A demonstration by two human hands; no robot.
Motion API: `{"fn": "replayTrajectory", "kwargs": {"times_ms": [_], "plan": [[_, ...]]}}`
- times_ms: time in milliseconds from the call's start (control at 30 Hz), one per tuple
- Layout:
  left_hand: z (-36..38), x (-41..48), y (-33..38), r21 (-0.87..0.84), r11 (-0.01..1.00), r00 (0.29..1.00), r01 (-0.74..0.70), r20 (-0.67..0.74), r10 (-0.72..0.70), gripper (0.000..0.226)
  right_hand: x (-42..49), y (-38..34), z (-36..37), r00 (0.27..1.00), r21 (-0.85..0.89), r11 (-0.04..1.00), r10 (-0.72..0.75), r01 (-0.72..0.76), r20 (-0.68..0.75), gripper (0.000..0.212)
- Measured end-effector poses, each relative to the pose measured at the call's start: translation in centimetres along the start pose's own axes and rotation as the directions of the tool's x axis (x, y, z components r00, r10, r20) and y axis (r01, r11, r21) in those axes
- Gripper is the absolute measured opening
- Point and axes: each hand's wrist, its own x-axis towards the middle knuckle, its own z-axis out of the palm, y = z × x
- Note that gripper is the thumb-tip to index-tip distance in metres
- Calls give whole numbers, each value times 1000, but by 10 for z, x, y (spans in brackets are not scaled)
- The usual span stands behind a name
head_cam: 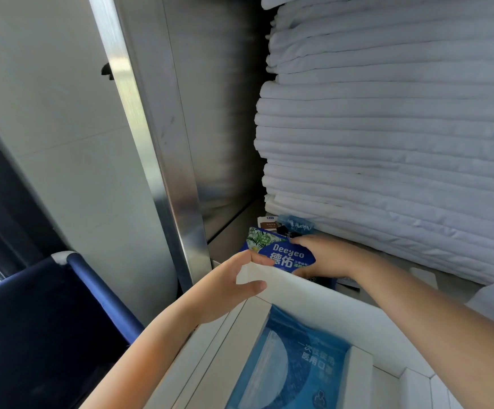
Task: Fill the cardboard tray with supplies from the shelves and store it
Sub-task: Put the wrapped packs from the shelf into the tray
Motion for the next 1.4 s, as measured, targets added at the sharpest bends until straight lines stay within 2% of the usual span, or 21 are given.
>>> {"fn": "replayTrajectory", "kwargs": {"times_ms": [133,233,400,500,700,1033,1400], "plan": [[0,0,0,-10,1000,1000,8,2,-8,36,5,-1,4,999,107,994,-2,-3,48,87],[0,0,-1,-8,1000,1000,6,1,-6,36,9,1,9,996,93,995,20,-28,91,87],[1,1,-2,-20,1000,1000,12,2,-12,40,16,3,14,996,50,998,40,-44,83,97],[1,2,-2,-27,1000,1000,14,2,-14,42,16,2,14,998,27,999,29,-31,57,100],[2,4,-5,-43,999,1000,20,0,-20,44,14,-2,12,1000,45,999,-29,30,-9,86],[0,5,-5,-70,997,1000,24,7,-24,42,6,-2,6,994,80,997,26,-18,-109,100],[0,3,-4,-117,993,1000,-2,0,2,41,-25,1,-27,966,-119,993,-20,-11,-257,94]]}}
